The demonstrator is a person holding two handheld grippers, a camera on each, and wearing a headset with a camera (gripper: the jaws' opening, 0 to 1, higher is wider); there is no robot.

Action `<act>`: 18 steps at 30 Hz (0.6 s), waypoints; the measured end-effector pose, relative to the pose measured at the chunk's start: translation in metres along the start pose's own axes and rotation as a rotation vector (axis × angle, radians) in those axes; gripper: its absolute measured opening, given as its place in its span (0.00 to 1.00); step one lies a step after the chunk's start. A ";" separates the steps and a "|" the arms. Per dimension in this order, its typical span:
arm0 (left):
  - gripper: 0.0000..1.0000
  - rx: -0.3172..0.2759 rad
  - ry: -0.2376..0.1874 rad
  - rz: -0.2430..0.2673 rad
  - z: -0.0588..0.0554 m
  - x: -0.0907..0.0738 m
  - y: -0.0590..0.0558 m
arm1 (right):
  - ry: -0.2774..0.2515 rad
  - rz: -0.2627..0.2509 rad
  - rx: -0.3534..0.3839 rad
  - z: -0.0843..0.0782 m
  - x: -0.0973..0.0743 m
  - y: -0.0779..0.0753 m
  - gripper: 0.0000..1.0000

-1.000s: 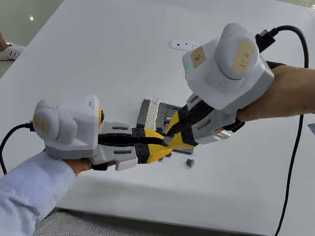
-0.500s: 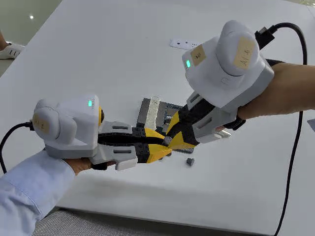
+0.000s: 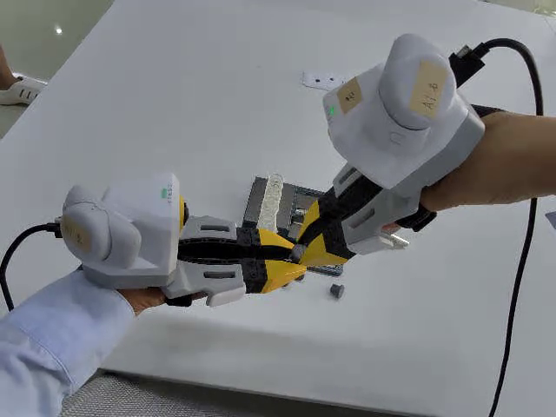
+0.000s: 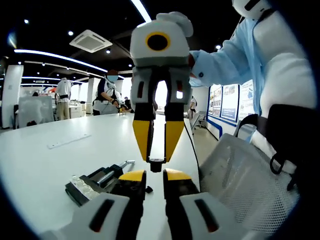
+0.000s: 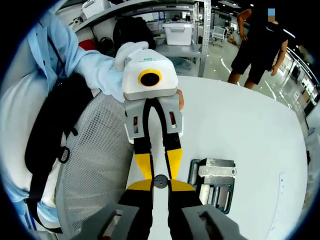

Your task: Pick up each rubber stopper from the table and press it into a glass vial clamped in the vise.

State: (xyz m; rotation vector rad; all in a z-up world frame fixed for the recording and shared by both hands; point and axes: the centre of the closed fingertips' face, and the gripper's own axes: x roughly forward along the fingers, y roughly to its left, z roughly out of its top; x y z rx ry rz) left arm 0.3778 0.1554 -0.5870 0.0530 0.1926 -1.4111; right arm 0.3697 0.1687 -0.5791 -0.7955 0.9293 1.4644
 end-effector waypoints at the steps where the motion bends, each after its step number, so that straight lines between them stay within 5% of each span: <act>1: 0.11 0.006 0.003 0.005 0.000 0.000 0.001 | -0.001 -0.001 0.005 0.000 -0.001 -0.001 0.07; 13: 0.42 0.028 0.061 0.131 -0.016 -0.010 0.027 | 0.021 -0.069 0.077 -0.005 -0.005 -0.039 0.07; 18: 0.51 0.029 0.054 0.179 -0.017 -0.018 0.039 | 0.041 -0.103 0.101 -0.011 -0.007 -0.063 0.07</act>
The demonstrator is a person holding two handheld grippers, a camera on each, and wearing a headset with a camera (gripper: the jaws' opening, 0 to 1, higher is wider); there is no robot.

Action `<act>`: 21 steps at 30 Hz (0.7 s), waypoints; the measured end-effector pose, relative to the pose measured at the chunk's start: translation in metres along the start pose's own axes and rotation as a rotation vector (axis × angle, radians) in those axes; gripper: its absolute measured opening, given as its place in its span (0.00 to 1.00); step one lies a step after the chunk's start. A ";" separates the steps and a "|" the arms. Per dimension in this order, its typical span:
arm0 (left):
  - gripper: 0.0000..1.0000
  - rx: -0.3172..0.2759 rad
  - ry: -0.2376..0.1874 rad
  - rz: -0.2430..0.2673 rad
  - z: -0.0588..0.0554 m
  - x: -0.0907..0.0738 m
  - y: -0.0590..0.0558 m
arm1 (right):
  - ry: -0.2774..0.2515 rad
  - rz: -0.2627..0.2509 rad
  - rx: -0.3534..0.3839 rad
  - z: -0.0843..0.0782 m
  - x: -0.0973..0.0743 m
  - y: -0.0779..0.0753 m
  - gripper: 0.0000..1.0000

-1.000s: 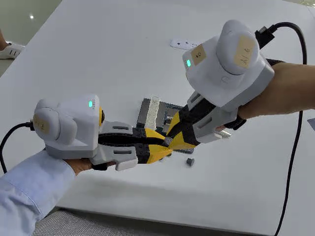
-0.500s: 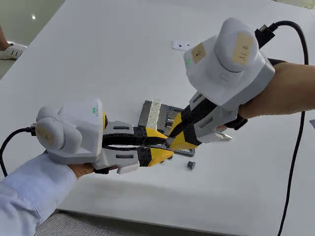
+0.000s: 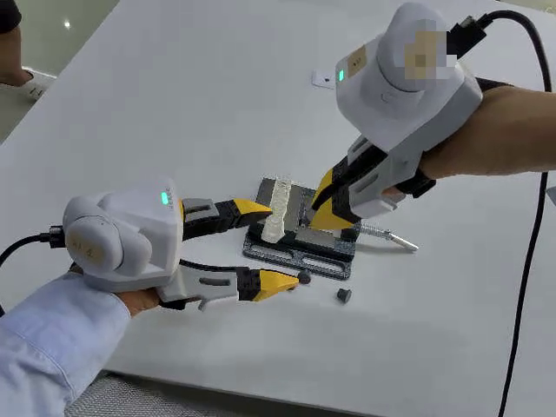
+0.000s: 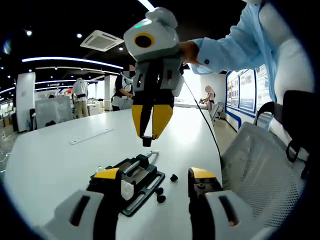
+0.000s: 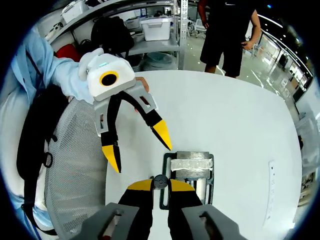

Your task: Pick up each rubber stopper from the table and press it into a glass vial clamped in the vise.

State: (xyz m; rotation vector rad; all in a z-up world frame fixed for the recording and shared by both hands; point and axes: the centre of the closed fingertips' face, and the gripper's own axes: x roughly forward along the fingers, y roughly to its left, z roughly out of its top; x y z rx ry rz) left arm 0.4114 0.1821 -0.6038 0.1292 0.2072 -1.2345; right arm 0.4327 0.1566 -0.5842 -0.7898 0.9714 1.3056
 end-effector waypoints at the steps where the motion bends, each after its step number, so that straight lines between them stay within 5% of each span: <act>1: 0.53 -0.003 -0.002 0.010 0.000 -0.001 0.003 | 0.002 -0.010 0.008 0.000 -0.001 -0.007 0.07; 12: 0.67 -0.021 -0.003 0.081 -0.005 -0.015 0.026 | 0.029 -0.064 0.047 0.005 0.004 -0.054 0.07; 21: 0.76 -0.018 0.019 0.107 -0.011 -0.020 0.033 | 0.063 -0.067 0.055 0.002 0.028 -0.076 0.07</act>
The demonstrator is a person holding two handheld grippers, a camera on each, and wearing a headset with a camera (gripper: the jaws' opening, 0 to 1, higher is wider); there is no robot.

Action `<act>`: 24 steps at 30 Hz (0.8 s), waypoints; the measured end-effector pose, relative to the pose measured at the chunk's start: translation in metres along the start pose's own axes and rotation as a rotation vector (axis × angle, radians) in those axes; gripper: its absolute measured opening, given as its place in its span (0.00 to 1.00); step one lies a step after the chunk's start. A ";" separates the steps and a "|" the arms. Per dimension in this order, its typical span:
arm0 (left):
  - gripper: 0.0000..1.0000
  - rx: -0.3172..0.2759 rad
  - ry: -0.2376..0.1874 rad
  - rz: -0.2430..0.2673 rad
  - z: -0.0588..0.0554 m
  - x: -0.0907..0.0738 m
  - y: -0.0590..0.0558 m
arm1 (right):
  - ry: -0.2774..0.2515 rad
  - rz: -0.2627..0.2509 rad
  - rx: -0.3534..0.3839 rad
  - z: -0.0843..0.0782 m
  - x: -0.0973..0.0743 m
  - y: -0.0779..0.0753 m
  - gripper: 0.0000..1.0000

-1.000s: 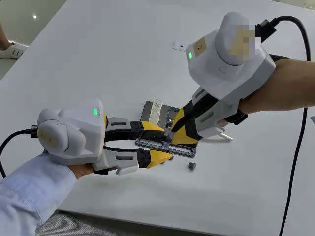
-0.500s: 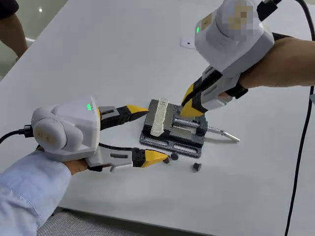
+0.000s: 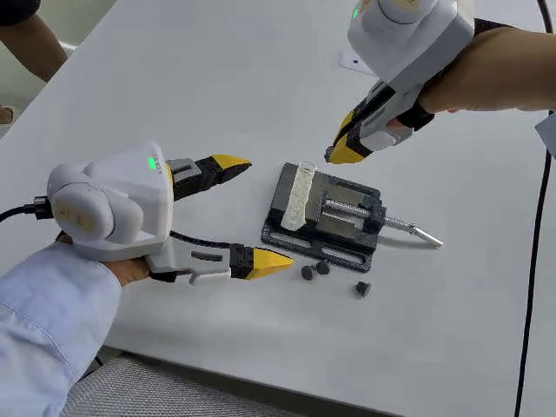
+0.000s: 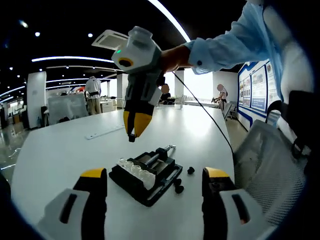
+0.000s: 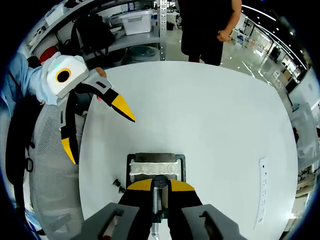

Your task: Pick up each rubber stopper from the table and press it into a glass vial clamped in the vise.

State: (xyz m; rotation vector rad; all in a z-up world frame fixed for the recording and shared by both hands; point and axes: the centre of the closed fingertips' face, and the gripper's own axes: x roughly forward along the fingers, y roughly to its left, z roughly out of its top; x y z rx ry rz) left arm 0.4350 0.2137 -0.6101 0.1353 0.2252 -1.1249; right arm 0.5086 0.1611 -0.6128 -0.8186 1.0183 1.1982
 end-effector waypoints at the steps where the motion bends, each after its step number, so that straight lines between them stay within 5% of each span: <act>1: 0.76 0.000 0.000 0.001 0.000 0.000 0.000 | 0.004 0.002 0.000 0.000 0.003 -0.001 0.07; 10: 0.79 -0.021 0.003 0.014 -0.006 -0.003 0.006 | 0.038 0.009 0.000 -0.002 0.029 -0.014 0.07; 24: 0.78 -0.034 -0.002 0.028 -0.009 -0.005 0.010 | 0.056 0.021 -0.008 -0.003 0.042 -0.017 0.07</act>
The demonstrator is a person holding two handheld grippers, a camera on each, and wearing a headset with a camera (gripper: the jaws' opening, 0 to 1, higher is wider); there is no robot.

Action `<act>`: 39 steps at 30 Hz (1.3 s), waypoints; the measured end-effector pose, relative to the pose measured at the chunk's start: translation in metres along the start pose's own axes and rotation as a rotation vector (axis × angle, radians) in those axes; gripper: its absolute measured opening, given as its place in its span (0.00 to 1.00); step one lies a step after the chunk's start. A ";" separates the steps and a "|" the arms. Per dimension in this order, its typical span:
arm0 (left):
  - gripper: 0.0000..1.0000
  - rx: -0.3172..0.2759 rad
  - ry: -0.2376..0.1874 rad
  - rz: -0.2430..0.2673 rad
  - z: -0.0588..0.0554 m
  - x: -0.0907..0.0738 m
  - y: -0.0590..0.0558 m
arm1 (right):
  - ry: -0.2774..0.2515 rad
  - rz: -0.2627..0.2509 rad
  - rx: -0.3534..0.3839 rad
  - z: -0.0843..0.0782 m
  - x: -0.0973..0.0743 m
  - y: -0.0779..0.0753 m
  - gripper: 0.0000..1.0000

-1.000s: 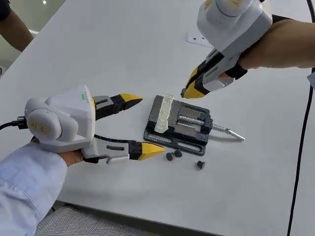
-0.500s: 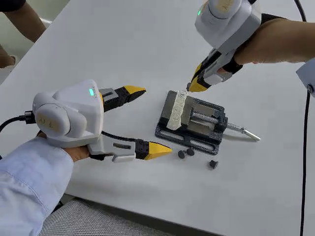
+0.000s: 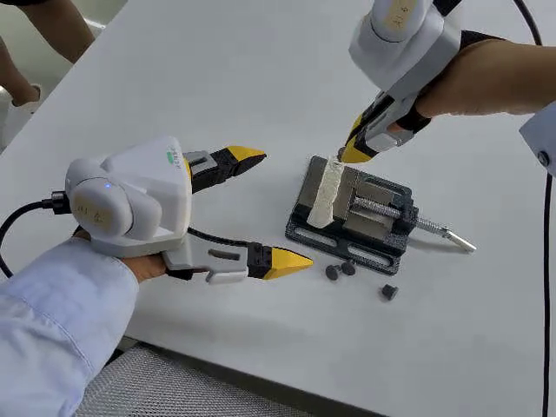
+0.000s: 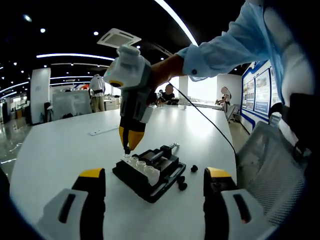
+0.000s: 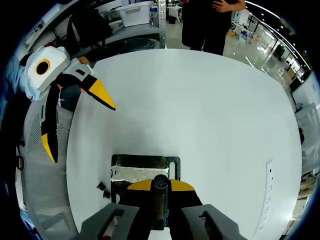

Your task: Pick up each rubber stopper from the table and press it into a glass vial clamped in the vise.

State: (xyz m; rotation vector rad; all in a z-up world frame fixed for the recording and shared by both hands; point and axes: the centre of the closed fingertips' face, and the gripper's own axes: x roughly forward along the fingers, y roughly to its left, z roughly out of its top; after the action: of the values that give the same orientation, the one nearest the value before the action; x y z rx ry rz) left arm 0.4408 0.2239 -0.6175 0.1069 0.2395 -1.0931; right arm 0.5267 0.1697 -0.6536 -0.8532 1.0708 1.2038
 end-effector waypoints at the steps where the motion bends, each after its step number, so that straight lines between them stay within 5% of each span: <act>1: 0.78 -0.001 0.000 -0.001 0.000 0.000 0.000 | 0.000 0.001 0.000 0.000 0.000 0.000 0.07; 39: 0.77 -0.019 -0.016 0.007 0.003 -0.001 0.001 | 0.022 -0.002 -0.018 -0.001 0.006 -0.003 0.06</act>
State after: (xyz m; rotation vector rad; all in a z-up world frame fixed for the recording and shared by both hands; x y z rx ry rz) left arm 0.4418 0.2243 -0.6148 0.0816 0.2348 -1.0844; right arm 0.5291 0.1697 -0.6598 -0.8833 1.0785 1.2062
